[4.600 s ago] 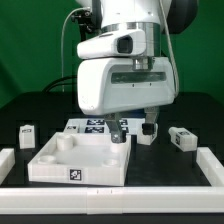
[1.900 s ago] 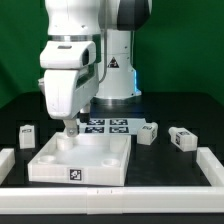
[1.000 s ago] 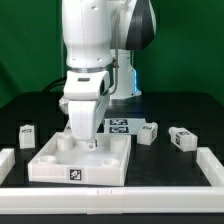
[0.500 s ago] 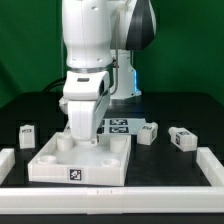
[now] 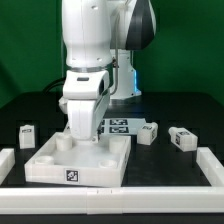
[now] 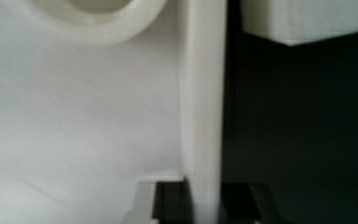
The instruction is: Assemble one leg
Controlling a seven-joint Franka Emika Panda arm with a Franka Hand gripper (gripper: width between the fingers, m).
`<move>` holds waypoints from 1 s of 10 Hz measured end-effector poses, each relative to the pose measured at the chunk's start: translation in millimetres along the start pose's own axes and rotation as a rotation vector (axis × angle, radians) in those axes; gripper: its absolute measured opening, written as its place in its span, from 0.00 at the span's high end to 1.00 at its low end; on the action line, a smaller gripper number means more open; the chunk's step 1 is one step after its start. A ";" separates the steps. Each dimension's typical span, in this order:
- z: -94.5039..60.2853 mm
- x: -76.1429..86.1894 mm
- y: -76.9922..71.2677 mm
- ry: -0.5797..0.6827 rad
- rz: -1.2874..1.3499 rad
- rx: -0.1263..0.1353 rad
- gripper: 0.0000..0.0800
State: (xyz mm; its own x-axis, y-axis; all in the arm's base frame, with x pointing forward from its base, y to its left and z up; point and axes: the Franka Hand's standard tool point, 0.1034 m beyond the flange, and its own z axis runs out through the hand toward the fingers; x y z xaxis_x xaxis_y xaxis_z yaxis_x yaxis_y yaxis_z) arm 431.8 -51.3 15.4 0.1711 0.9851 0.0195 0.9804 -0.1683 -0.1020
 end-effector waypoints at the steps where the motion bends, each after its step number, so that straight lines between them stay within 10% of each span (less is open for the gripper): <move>1: 0.0 0.0 0.0 0.000 0.000 0.000 0.92; 10: -1.5 44.1 25.9 -0.018 -0.177 -0.052 0.92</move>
Offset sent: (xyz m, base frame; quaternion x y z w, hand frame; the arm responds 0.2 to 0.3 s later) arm 0.0153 0.0164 -0.0140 0.0221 0.0035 -0.0861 0.9960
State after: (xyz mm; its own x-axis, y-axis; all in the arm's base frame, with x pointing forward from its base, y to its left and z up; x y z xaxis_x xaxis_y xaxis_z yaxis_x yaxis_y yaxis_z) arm 464.9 -12.3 15.1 -0.0056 0.9999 0.0149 0.9989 0.0063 -0.0470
